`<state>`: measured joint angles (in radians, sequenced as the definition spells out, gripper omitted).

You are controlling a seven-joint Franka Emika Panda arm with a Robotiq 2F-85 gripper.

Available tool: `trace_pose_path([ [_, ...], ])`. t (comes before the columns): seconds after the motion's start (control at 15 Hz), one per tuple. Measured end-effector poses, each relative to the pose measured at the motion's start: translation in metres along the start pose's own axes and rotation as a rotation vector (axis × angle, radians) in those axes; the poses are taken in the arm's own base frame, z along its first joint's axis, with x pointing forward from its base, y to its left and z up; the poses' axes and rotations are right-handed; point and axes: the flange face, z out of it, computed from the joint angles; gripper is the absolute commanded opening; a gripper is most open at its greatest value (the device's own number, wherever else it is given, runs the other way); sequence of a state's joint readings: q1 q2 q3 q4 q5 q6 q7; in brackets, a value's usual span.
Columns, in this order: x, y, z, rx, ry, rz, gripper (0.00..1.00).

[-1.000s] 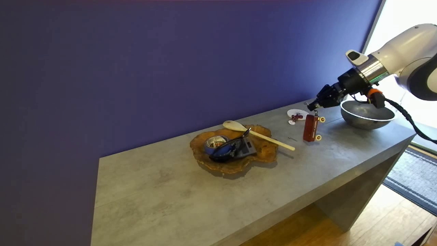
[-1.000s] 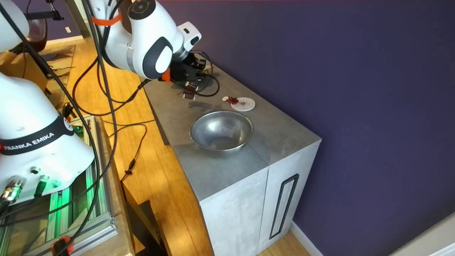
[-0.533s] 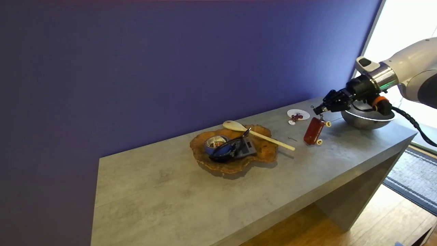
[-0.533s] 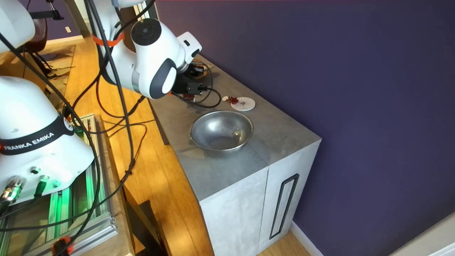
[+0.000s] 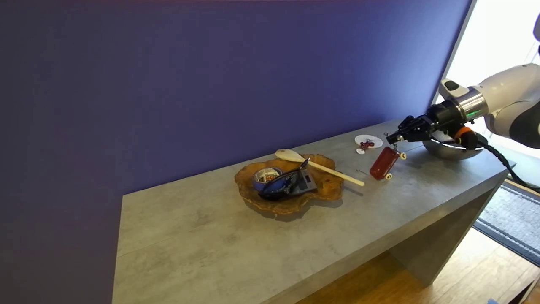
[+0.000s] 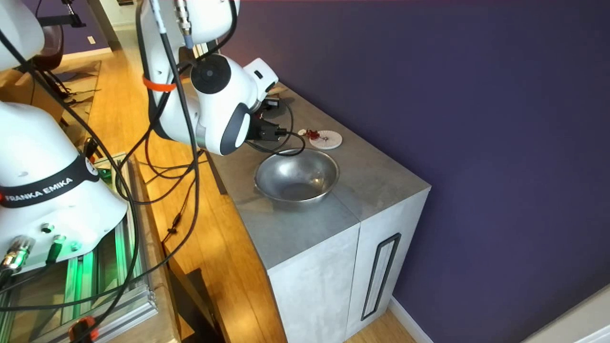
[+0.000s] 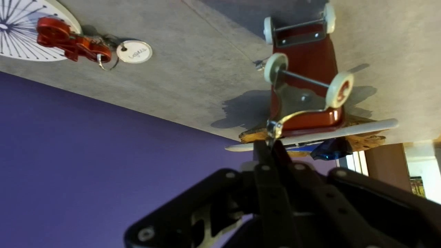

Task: Put the red trailer toy upright

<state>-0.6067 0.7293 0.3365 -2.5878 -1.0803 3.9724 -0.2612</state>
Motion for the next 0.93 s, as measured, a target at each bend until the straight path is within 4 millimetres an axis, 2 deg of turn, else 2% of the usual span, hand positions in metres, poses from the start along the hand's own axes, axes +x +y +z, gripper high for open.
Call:
trace_pose_path([
  [0.27, -0.009, 0.015, 0.005, -0.028, 0.029, -0.026, 0.01],
  [0.53, -0.012, 0.022, 0.008, -0.036, 0.032, -0.025, 0.01],
  [0.6, -0.013, 0.023, 0.007, -0.038, 0.031, -0.02, 0.21],
  [0.93, -0.021, 0.028, 0.001, -0.054, 0.011, -0.007, 0.57],
])
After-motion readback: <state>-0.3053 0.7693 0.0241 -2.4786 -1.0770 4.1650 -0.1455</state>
